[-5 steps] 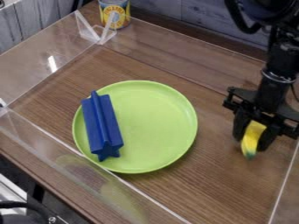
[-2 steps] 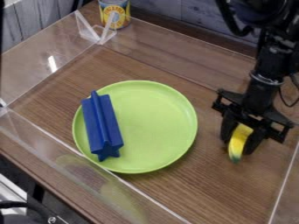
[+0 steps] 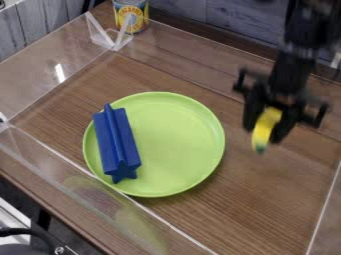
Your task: Put the banana in the green plate
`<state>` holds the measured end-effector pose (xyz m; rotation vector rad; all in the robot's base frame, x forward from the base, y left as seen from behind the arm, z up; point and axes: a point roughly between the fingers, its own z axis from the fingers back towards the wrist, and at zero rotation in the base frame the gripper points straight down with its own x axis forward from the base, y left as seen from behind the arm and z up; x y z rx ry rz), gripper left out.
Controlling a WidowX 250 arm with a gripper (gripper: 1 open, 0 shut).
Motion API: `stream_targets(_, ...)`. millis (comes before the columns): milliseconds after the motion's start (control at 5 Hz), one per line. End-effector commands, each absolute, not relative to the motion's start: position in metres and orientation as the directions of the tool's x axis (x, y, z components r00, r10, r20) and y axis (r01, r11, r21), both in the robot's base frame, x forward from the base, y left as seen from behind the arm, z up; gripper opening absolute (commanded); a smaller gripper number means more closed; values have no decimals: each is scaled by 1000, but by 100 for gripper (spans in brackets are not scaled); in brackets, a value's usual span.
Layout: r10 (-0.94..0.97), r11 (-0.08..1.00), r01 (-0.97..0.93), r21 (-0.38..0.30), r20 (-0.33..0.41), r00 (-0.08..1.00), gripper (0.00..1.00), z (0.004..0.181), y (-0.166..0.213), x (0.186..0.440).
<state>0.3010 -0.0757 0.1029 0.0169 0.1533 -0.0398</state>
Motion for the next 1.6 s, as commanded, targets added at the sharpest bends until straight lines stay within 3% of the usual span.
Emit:
stream_targets(0,-26,1000,28,13,-87,996,0,158,-56,296)
stream_targets(200,62,998,-61,15,-81,995,0,166,-26,277)
stream_targets(400,64,998,-63,19,-92,994,0,162,-15,257)
stream_targets(800,59,998,-56,24,-110,992,0,152,-20,221)
stream_targets(1400,161,986,-156,52,-116,980,0,96,-32,224)
